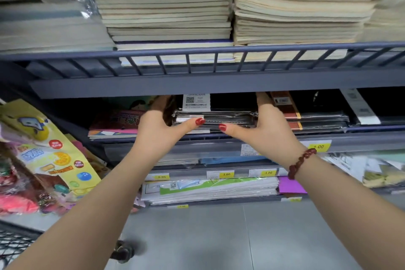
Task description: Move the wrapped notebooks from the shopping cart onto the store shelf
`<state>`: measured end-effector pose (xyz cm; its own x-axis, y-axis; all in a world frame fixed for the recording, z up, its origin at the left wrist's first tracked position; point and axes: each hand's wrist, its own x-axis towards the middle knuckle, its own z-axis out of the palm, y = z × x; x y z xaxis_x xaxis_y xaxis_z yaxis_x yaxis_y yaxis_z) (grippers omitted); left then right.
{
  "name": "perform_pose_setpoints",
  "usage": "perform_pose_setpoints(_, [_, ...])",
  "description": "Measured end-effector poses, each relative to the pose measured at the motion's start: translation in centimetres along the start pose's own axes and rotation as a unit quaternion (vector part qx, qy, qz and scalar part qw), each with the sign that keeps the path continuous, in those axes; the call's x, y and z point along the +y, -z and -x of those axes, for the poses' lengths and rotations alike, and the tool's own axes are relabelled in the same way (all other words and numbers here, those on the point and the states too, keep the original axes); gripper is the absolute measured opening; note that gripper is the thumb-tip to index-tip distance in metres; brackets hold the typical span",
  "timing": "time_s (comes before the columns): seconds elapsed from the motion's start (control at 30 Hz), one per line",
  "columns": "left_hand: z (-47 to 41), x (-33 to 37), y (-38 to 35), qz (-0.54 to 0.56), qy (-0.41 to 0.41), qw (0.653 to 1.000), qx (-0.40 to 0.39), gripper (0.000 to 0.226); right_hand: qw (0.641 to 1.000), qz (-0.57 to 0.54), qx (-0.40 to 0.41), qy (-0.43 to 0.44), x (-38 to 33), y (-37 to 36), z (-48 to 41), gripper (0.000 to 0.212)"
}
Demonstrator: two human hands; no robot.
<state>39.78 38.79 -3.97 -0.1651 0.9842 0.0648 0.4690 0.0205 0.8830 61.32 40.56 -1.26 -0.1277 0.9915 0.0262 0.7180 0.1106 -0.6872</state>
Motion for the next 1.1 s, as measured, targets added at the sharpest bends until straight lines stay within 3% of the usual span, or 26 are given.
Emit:
perform_pose_setpoints(0.07, [0.2, -0.4, 0.3, -0.022, 0.05, 0.998, -0.022, 0.086, 1.0, -0.02, 0.004, -0.019, 0.6, -0.9, 0.5, 0.062])
perform_pose_setpoints(0.17, [0.2, -0.5, 0.3, -0.082, 0.088, 0.992, -0.036, 0.039, 0.999, -0.036, 0.019, -0.028, 1.1, -1.5, 0.6, 0.078])
perform_pose_setpoints(0.37, [0.2, -0.9, -0.2, -0.192, 0.044, 0.98, -0.027, 0.036, 0.999, -0.002, 0.02, -0.03, 1.4, -1.9, 0.3, 0.041])
perform_pose_setpoints(0.5, [-0.1, -1.2, -0.2, -0.164, 0.068, 0.984, -0.004, 0.066, 0.997, 0.019, 0.06, -0.037, 1.7, -2.2, 0.0, 0.047])
perform_pose_setpoints(0.77, [0.4, -1.6, -0.7, -0.106, 0.047, 0.992, 0.044, 0.05, 0.995, 0.0, 0.086, -0.054, 1.9, -2.2, -0.3, 0.052])
perform_pose_setpoints(0.87, [0.8, -0.9, -0.5, -0.067, 0.056, 0.996, 0.024, 0.032, 0.996, -0.04, 0.047, -0.057, 2.0, -2.3, 0.1, 0.031])
perform_pose_setpoints(0.93, [1.0, -0.3, -0.3, -0.03, 0.06, 0.998, 0.008, 0.037, 0.992, -0.098, 0.011, -0.075, 1.8, -2.0, 0.6, 0.071])
perform_pose_setpoints(0.97, [1.0, -0.1, -0.1, -0.017, 0.062, 0.998, 0.005, 0.039, 0.988, -0.129, 0.003, -0.082, 1.8, -1.8, 0.9, 0.079])
perform_pose_setpoints(1.1, [1.1, 0.3, 0.0, -0.012, 0.062, 0.998, 0.023, 0.021, 0.987, -0.146, 0.016, -0.067, 1.8, -1.7, 1.3, 0.063])
